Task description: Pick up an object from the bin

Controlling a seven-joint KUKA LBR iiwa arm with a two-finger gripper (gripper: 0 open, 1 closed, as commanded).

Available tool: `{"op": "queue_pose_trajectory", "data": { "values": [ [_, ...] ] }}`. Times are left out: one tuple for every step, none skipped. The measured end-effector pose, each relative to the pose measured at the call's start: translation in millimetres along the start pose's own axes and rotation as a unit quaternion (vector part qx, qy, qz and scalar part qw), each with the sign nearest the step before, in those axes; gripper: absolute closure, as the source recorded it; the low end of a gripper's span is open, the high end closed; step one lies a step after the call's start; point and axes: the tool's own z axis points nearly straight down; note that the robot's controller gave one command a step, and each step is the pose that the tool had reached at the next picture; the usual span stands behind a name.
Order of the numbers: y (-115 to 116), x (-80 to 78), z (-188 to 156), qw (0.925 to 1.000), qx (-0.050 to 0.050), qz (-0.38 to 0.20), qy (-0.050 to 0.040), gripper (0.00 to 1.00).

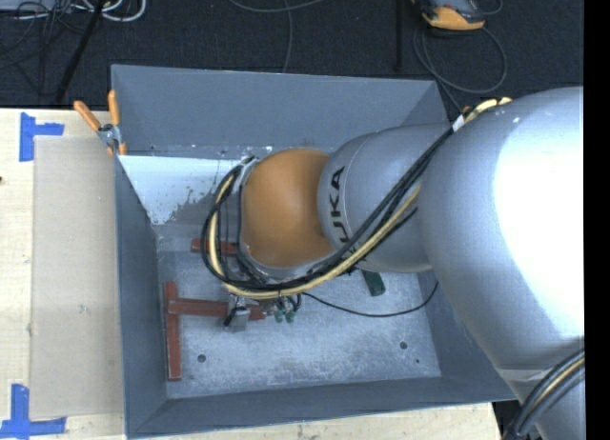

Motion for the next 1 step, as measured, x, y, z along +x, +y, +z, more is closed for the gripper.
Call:
{"op": "queue_pose_trajectory", "data": {
  "values": [
    [7.7,-59.7,-149.4,1.0000,-0.001,-0.002,-0.0059,1.00]
  ]
}}
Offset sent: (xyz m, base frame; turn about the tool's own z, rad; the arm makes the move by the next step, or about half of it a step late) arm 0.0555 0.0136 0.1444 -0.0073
